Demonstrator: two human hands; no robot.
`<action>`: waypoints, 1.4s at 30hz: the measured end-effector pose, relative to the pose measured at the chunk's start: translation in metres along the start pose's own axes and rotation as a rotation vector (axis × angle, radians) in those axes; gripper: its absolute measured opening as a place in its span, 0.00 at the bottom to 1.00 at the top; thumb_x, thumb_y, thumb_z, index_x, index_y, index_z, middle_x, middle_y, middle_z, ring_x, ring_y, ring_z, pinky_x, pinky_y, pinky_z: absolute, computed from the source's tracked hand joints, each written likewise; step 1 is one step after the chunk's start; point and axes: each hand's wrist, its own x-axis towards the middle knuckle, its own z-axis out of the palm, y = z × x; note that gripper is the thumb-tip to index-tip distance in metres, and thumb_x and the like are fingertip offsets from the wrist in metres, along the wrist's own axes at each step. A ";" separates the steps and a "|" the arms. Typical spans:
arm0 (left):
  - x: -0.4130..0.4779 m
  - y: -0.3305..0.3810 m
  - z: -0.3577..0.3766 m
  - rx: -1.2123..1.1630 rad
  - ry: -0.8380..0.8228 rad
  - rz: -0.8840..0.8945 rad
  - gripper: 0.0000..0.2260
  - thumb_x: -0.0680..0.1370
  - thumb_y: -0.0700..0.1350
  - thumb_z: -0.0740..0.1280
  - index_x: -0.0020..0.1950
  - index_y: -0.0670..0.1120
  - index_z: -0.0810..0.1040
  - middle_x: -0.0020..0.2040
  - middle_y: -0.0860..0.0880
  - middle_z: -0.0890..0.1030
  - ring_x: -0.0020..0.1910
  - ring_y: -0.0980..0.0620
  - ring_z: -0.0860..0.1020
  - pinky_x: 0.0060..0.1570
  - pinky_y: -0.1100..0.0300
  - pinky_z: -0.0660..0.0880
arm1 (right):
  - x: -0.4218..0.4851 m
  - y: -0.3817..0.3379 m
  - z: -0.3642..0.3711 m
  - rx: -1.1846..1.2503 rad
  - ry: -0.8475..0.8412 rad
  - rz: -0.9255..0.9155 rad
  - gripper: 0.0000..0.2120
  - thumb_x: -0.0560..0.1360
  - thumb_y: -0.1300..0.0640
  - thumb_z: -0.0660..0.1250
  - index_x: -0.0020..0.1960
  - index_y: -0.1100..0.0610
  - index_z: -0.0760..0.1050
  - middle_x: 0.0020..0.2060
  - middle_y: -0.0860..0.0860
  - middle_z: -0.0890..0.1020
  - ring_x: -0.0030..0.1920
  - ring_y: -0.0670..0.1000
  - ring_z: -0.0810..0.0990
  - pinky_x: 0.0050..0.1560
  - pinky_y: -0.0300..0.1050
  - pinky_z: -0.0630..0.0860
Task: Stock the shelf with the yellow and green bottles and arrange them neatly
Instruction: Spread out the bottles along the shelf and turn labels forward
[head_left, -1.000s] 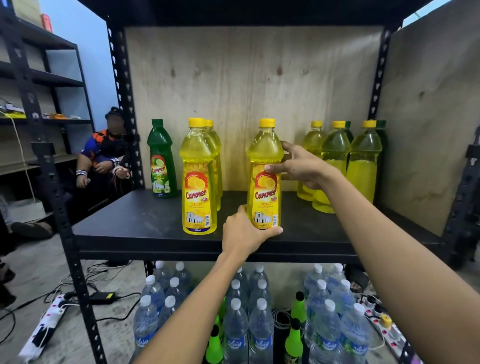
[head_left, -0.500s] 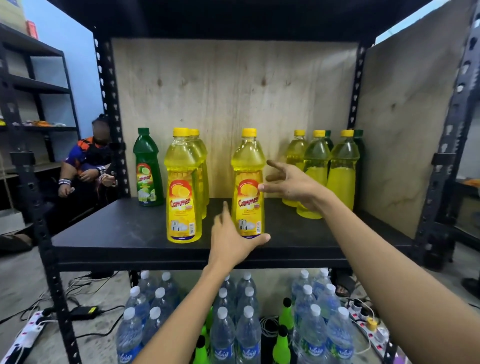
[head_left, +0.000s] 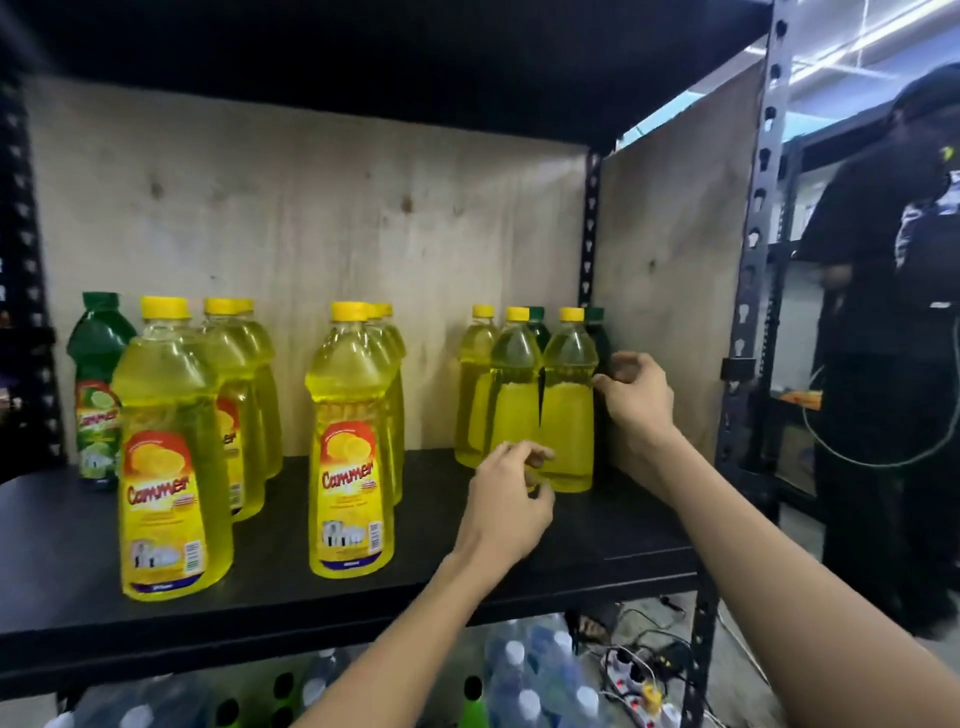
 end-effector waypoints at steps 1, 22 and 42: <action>0.012 -0.001 0.010 -0.014 -0.012 -0.056 0.14 0.75 0.44 0.71 0.60 0.54 0.77 0.55 0.57 0.76 0.50 0.59 0.78 0.54 0.62 0.78 | 0.009 0.000 0.000 -0.010 -0.005 0.004 0.20 0.74 0.55 0.72 0.65 0.53 0.74 0.61 0.55 0.79 0.62 0.55 0.77 0.62 0.49 0.74; 0.047 -0.006 0.084 -0.095 -0.060 -0.413 0.39 0.75 0.46 0.73 0.80 0.45 0.55 0.73 0.46 0.66 0.73 0.45 0.66 0.71 0.52 0.67 | 0.041 0.007 0.013 -0.221 -0.206 -0.097 0.32 0.68 0.53 0.79 0.68 0.57 0.72 0.59 0.53 0.81 0.60 0.56 0.79 0.60 0.52 0.77; 0.027 0.021 0.086 0.005 0.093 -0.454 0.48 0.70 0.58 0.75 0.80 0.47 0.51 0.75 0.48 0.63 0.74 0.46 0.64 0.69 0.48 0.67 | -0.001 -0.015 -0.002 -0.291 -0.209 -0.170 0.30 0.68 0.46 0.78 0.64 0.55 0.72 0.55 0.53 0.82 0.57 0.57 0.80 0.58 0.59 0.78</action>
